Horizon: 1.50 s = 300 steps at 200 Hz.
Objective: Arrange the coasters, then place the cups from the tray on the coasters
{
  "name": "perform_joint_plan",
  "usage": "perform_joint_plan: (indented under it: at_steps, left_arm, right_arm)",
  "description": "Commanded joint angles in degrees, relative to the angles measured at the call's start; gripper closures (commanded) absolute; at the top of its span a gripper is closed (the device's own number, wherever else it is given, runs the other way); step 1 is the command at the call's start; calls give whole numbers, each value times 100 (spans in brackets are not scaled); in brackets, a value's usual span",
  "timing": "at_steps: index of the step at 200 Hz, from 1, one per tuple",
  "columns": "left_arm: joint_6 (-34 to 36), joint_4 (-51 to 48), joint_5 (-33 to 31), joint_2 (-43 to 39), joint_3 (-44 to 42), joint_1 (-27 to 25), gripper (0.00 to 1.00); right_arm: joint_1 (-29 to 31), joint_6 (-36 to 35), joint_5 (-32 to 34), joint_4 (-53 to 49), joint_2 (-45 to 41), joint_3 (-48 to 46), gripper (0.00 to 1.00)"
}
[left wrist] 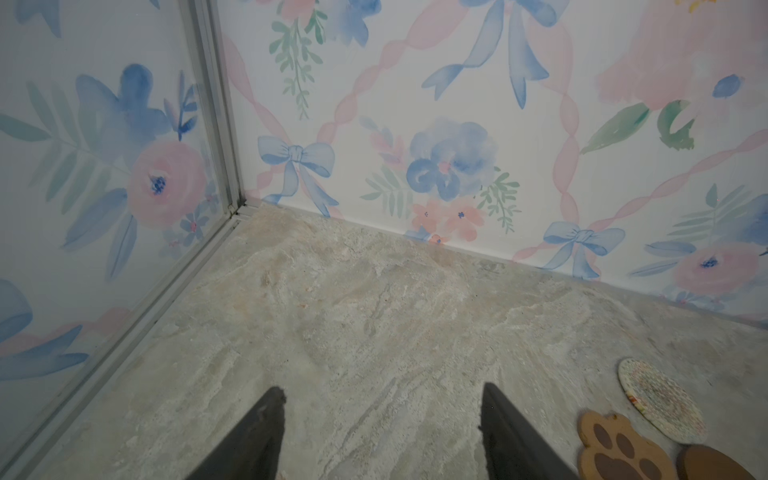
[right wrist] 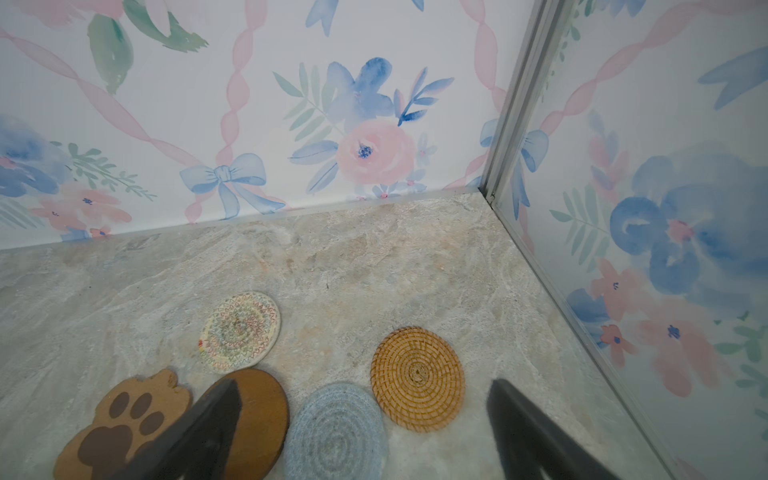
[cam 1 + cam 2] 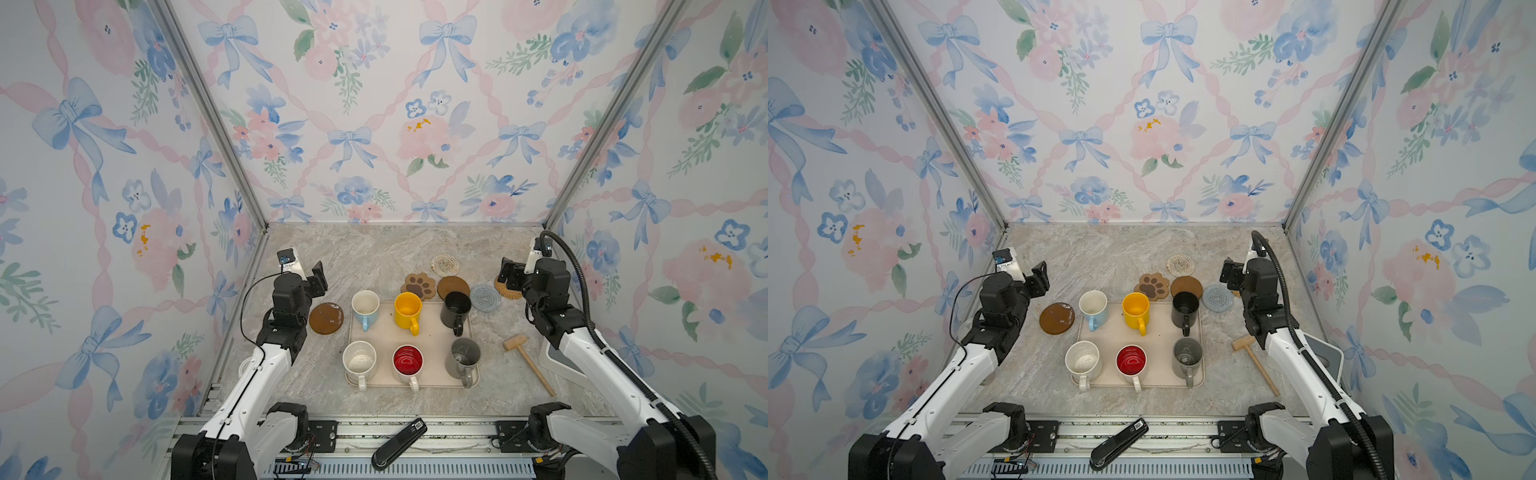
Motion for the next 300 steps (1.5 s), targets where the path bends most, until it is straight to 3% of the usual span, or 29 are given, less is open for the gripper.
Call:
perform_joint_plan:
  at_steps: [1,21,43,65,96,153,216,300]
  left_arm:
    - [-639,-1720,686,74,34,-50,36]
    - [-814,-1810,668,-18,-295,-64,44]
    - [-924,-2060,492,21,-514,-60,67]
    - [-990,-2216,501,221,-575,-64,81]
    - [-1223,-2246,434,346,-625,-74,89]
    - [-1293,-2251,196,451,-858,-66,91]
    - [-1277,-2242,57,1412,-703,-38,100]
    - [-1345,-1891,158,2059,-559,51,100]
  right_arm:
    - [370,667,20,-730,38,400,5]
    - [825,875,27,-615,254,637,6]
    - [1291,928,97,-451,578,799,7]
    - [1509,1002,106,-515,936,961,8]
    - [1547,1083,131,-985,1268,1270,10]
    - [1527,1169,353,-1123,1116,1208,8]
    - [1389,1285,318,-1337,1142,1314,7]
    - [1211,1374,153,-1330,1259,1305,7]
